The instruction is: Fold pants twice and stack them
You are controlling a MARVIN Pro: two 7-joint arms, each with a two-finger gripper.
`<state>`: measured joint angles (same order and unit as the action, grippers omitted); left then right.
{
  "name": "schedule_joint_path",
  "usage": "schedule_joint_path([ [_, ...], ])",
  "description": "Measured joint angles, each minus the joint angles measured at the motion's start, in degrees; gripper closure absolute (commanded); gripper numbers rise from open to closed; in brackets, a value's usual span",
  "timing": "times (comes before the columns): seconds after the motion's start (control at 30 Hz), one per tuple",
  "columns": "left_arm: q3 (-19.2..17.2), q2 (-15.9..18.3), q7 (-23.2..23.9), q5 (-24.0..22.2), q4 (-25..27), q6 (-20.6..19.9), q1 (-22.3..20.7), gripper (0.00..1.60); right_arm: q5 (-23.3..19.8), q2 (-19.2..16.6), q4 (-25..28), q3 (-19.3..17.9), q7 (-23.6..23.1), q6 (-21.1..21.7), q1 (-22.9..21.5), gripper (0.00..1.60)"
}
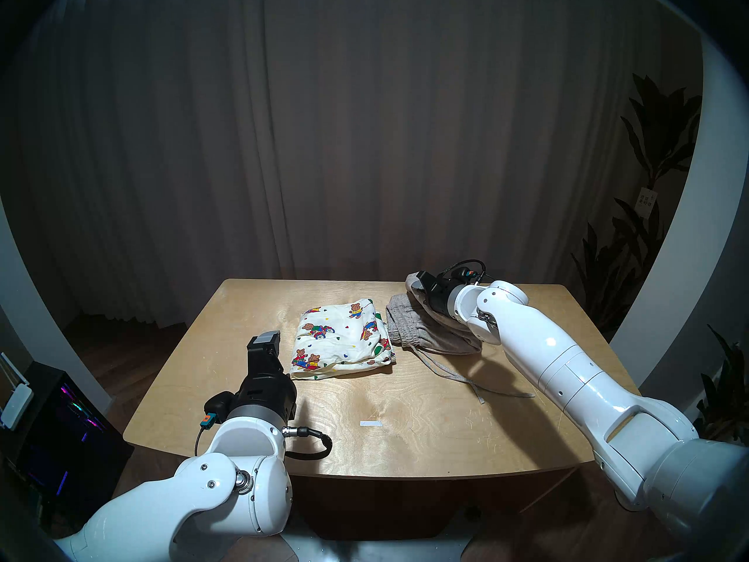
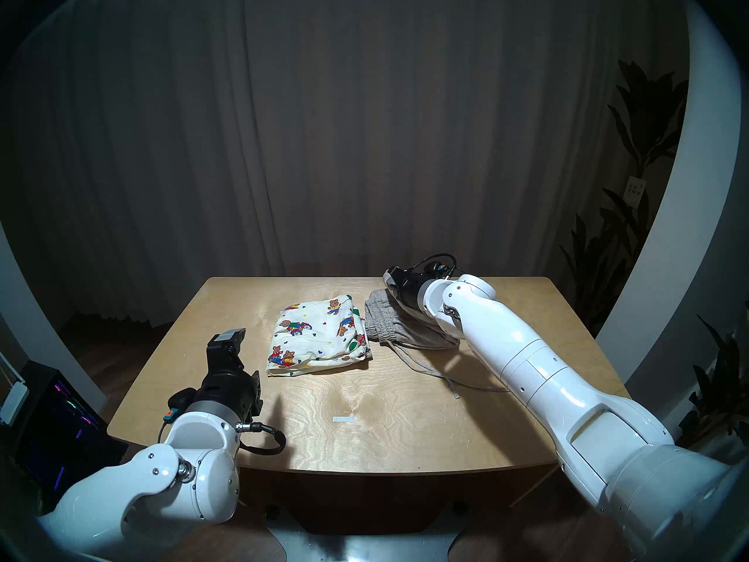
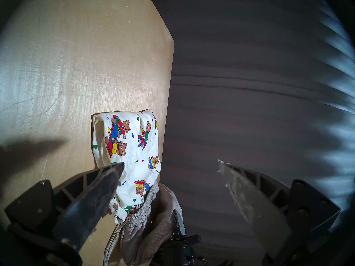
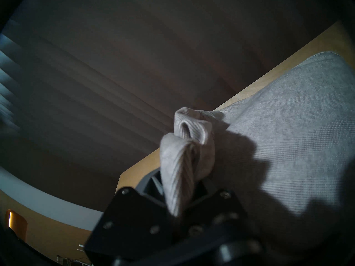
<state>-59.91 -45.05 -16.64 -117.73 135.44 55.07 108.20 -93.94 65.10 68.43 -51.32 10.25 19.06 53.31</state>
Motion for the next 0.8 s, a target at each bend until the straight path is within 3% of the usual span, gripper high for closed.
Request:
schedule_joint_path([
  [0.23, -1.07, -0.57, 1.81, -0.35, -0.26, 0.00, 2.04, 0.00, 3.35, -2.32, 2.73, 3.42, -2.16, 2.16, 0.68, 1.60],
  [0.57, -2.27, -1.12, 3.64, -0.98, -0.42, -0.03, 4.11, 0.00, 9.46, -4.74, 2.72, 8.36, -5.72, 1.88, 2.86, 1.60],
  [0.67, -2.50, -1.25, 4.10, -1.20, -0.43, -0.13, 4.54, 0.00, 10.27, -5.23, 2.82, 9.12, -6.76, 1.50, 3.40, 1.00],
  [0.73, -2.55, -1.33, 4.32, -1.29, -0.44, -0.29, 4.72, 0.00, 10.67, -5.56, 3.15, 9.48, -7.28, 1.37, 3.65, 0.81],
  [0.77, -2.56, -1.36, 4.39, -1.30, -0.45, -0.35, 4.78, 0.00, 10.83, -5.68, 3.30, 9.61, -7.47, 1.34, 3.72, 0.53],
  [0.8, -2.56, -1.41, 4.48, -1.32, -0.45, -0.46, 4.87, 0.00, 11.06, -5.87, 3.54, 9.80, -7.76, 1.28, 3.82, 0.00],
])
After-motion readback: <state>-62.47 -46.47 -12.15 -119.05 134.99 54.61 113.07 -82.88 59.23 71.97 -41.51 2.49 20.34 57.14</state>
